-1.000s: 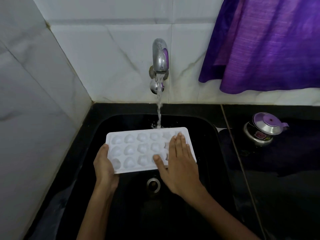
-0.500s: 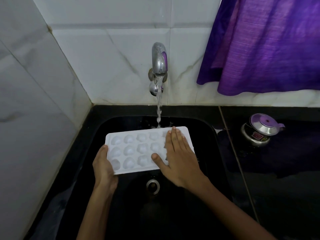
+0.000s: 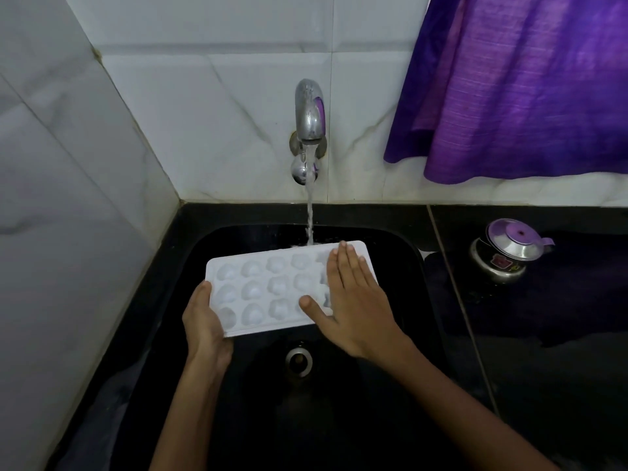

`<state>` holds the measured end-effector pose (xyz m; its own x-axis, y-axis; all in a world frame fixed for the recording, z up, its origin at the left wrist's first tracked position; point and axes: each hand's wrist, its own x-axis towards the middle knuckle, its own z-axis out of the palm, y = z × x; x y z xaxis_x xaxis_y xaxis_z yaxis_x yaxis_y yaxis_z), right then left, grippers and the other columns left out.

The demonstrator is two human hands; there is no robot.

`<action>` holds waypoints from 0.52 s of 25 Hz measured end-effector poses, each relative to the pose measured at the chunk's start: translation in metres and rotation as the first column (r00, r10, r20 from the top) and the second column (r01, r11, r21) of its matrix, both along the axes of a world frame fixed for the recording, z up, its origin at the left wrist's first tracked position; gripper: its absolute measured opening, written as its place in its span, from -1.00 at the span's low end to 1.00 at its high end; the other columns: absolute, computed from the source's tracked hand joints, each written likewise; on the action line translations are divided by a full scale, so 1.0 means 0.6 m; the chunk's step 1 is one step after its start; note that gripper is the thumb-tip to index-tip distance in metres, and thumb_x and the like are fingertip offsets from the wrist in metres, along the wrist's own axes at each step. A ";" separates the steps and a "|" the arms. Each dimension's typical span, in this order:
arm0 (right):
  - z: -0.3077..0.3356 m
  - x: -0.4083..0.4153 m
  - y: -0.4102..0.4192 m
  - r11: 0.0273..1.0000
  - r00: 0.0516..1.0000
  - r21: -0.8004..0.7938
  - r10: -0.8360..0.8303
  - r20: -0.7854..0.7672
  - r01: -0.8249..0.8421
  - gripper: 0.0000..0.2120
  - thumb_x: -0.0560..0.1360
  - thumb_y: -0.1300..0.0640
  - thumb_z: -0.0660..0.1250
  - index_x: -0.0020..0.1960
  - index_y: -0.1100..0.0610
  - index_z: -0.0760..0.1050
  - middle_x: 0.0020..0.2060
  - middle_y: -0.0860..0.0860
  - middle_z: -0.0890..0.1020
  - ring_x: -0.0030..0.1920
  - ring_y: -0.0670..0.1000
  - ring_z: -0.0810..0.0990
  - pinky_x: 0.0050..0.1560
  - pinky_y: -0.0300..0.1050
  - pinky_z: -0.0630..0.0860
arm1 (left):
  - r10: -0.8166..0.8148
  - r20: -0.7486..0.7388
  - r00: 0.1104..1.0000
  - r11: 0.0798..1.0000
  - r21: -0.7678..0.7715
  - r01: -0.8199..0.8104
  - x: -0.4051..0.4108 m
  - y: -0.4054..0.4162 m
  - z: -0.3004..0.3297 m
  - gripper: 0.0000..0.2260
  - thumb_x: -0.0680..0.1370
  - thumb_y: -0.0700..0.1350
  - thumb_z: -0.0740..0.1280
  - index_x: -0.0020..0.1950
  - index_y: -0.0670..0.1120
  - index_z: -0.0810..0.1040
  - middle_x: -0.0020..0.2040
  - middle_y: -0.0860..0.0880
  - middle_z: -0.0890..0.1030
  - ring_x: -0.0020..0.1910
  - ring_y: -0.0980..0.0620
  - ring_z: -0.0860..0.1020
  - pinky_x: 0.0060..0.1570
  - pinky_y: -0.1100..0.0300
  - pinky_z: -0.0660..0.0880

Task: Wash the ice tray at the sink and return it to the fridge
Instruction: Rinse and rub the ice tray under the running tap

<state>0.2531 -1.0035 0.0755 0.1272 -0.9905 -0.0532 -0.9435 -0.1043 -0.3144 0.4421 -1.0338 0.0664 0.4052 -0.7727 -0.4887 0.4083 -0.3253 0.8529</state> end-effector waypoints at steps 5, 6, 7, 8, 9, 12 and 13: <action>0.013 0.025 0.023 0.973 0.973 0.015 0.227 0.046 -0.228 -0.07 0.36 -0.41 -0.35 0.53 0.17 -0.24 0.52 0.08 -0.23 0.50 -0.05 -0.33 0.47 -0.13 -0.35 | 0.015 -0.001 1.000 1.000 0.003 -0.015 -0.006 -0.004 -0.003 -0.75 0.59 -0.01 0.16 0.07 -0.07 0.57 0.08 -0.17 0.64 0.04 -0.19 0.61 0.08 -0.13 0.54; 0.014 0.022 0.037 0.966 0.966 0.028 0.254 0.036 -0.255 -0.09 0.37 -0.41 -0.34 0.53 0.15 -0.26 0.52 0.05 -0.24 0.49 -0.07 -0.34 0.47 -0.13 -0.34 | 0.016 0.001 1.000 1.000 0.002 -0.016 -0.003 -0.006 -0.004 -0.73 0.59 -0.01 0.15 0.12 -0.09 0.57 0.09 -0.17 0.63 0.04 -0.19 0.61 0.06 -0.11 0.55; 0.015 0.016 0.048 0.966 0.967 0.042 0.256 0.022 -0.256 -0.09 0.37 -0.41 -0.35 0.53 0.15 -0.27 0.52 0.04 -0.26 0.49 -0.08 -0.35 0.48 -0.14 -0.34 | 0.015 0.004 1.000 1.000 0.000 -0.015 -0.001 -0.008 -0.007 -0.71 0.59 -0.01 0.15 0.16 -0.10 0.56 0.10 -0.17 0.63 0.05 -0.19 0.61 0.05 -0.10 0.56; 0.015 0.010 0.051 0.972 0.973 0.051 0.230 0.009 -0.230 -0.08 0.36 -0.42 -0.36 0.53 0.15 -0.27 0.51 0.04 -0.27 0.48 -0.08 -0.36 0.47 -0.15 -0.35 | 0.011 0.001 1.000 1.000 -0.003 -0.011 -0.001 -0.009 -0.008 -0.70 0.59 -0.02 0.15 0.18 -0.11 0.56 0.10 -0.17 0.63 0.05 -0.19 0.61 0.03 -0.08 0.56; 0.015 0.004 0.046 0.981 0.982 0.055 0.187 -0.001 -0.187 -0.07 0.34 -0.42 -0.37 0.53 0.16 -0.28 0.51 0.05 -0.28 0.48 -0.07 -0.37 0.46 -0.16 -0.36 | 0.001 -0.003 1.000 1.000 -0.005 -0.001 -0.004 -0.010 -0.009 -0.70 0.60 -0.02 0.15 0.19 -0.12 0.55 0.10 -0.17 0.63 0.05 -0.18 0.61 0.02 -0.07 0.57; 0.012 0.005 0.003 0.997 0.997 0.013 0.077 0.025 -0.077 0.02 0.27 -0.46 -0.45 0.52 0.20 -0.27 0.52 0.11 -0.25 0.48 -0.04 -0.34 0.42 -0.15 -0.37 | -0.039 -0.028 0.999 0.999 0.000 0.039 -0.026 -0.008 -0.007 -0.69 0.60 -0.02 0.15 0.20 -0.13 0.55 0.09 -0.18 0.64 0.04 -0.19 0.62 0.06 -0.11 0.56; 0.012 0.013 -0.007 0.996 0.996 -0.004 0.088 0.030 -0.087 0.03 0.27 -0.46 -0.46 0.52 0.21 -0.25 0.52 0.12 -0.23 0.49 -0.02 -0.33 0.43 -0.14 -0.36 | -0.048 -0.035 0.998 0.999 -0.002 0.048 -0.033 -0.008 -0.007 -0.70 0.59 -0.01 0.15 0.17 -0.12 0.56 0.07 -0.18 0.64 0.02 -0.19 0.62 0.04 -0.11 0.56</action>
<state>0.2608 -1.0079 0.0828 0.2149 -0.9756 -0.0449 -0.9210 -0.1871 -0.3418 0.4222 -1.0385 0.0625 0.3505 -0.7913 -0.5011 0.4221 -0.3441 0.8387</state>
